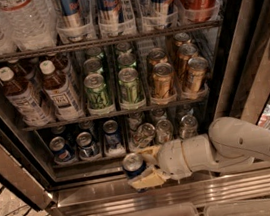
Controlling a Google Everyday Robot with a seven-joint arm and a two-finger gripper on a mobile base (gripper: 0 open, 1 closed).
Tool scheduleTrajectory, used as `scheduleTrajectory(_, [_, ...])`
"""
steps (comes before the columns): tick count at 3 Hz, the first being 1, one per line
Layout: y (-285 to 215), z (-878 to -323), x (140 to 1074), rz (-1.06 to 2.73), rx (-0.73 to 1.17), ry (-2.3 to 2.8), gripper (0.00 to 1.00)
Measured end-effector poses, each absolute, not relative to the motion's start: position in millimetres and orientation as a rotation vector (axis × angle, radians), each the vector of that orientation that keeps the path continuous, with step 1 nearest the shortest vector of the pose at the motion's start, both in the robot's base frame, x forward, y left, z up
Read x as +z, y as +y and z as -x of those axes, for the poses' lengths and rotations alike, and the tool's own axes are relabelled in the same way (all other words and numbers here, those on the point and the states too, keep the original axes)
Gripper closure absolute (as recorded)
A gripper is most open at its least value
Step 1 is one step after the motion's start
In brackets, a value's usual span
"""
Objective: Pick pepsi can from bottom shelf of fridge
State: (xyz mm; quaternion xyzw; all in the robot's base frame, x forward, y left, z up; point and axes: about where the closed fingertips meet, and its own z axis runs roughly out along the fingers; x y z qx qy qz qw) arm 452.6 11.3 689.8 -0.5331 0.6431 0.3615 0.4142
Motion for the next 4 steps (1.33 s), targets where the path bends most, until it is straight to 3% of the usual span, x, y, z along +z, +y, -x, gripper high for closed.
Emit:
scheduleTrajectory(3, [45.9,-431.3,842.3,1.411,1.025,1.459,1.0])
scheduleTrajectory(4, [56.0,-428.8,901.8,1.437,0.898,1.412,1.0])
